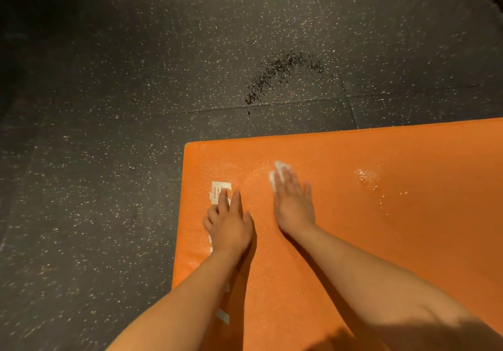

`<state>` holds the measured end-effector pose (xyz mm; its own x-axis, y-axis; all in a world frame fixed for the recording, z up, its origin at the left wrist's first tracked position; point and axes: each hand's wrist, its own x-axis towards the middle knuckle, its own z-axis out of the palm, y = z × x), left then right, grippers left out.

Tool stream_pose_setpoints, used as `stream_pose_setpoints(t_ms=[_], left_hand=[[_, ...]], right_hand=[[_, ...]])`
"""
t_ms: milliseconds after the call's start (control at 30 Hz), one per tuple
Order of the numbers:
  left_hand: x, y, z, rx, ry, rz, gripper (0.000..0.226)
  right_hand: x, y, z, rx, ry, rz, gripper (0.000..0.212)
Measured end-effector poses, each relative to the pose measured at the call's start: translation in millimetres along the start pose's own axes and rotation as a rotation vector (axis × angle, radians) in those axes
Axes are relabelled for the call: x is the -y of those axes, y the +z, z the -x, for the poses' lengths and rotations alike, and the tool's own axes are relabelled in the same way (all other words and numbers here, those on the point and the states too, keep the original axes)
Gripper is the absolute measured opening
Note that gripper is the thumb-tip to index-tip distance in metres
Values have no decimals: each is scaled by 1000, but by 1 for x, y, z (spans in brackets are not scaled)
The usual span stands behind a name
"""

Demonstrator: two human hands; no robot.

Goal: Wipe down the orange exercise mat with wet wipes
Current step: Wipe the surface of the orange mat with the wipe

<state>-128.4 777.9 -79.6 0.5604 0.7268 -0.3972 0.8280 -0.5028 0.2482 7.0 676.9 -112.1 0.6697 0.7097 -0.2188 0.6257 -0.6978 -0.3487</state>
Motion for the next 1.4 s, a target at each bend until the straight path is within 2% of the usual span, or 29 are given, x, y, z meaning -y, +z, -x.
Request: stream_pose_setpoints(t_ms=[67, 133, 267, 333, 400, 467, 533, 600, 700, 767, 800, 867, 933, 967, 1033, 1133, 1200, 1300, 1400], left_hand=[[1, -4, -7, -21, 21, 8, 59], [1, -6, -15, -35, 35, 22, 59], [-4, -7, -28, -35, 38, 54, 58], [-1, -8, -31, -62, 36, 60, 55], [4, -8, -34, -75, 45, 55, 52], [6, -10, -38, -79, 55, 51, 52], [5, -13, -46, -92, 39, 81, 53], [0, -17, -54, -98, 26, 103, 55], [-1, -26, -68, -77, -5, 133, 60], [5, -30, -73, -60, -9, 133, 61], [9, -29, -73, -63, 7, 124, 61], [16, -28, -72, -80, 48, 135, 58], [20, -25, -69, -112, 71, 180, 58], [21, -23, -69, -129, 72, 207, 59], [21, -21, -70, -156, 47, 277, 60], [22, -23, -74, -178, -11, 373, 58], [19, -25, -79, -182, -39, 367, 57], [3, -24, -80, -156, 2, 228, 56], [-23, -16, -78, -74, 70, 167, 57]], right_hand=[[-9, -6, -7, -40, 156, -37, 68], [3, -7, -13, -36, 161, -72, 69], [44, -1, -26, 158, -216, 3, 67], [40, 0, -37, 162, -308, 67, 67], [21, -2, -46, 64, -194, 57, 73], [5, -6, -51, -48, 38, 10, 73], [11, -5, -58, -62, 126, -28, 68], [35, -3, -64, 5, 18, -55, 70], [66, -1, -75, 163, -263, -42, 63], [64, -1, -84, 184, -315, 18, 64], [58, -1, -87, 145, -287, 48, 68], [45, -4, -91, 37, -112, 45, 78], [43, -6, -95, -19, 35, 12, 78], [48, -4, -98, -22, 47, -5, 77], [68, -3, -105, 38, -39, -50, 80], [99, -3, -117, 226, -276, -70, 78], [104, -4, -123, 286, -342, -39, 77], [86, -4, -119, 181, -275, -2, 74], [49, -11, -104, 35, -13, -24, 75]])
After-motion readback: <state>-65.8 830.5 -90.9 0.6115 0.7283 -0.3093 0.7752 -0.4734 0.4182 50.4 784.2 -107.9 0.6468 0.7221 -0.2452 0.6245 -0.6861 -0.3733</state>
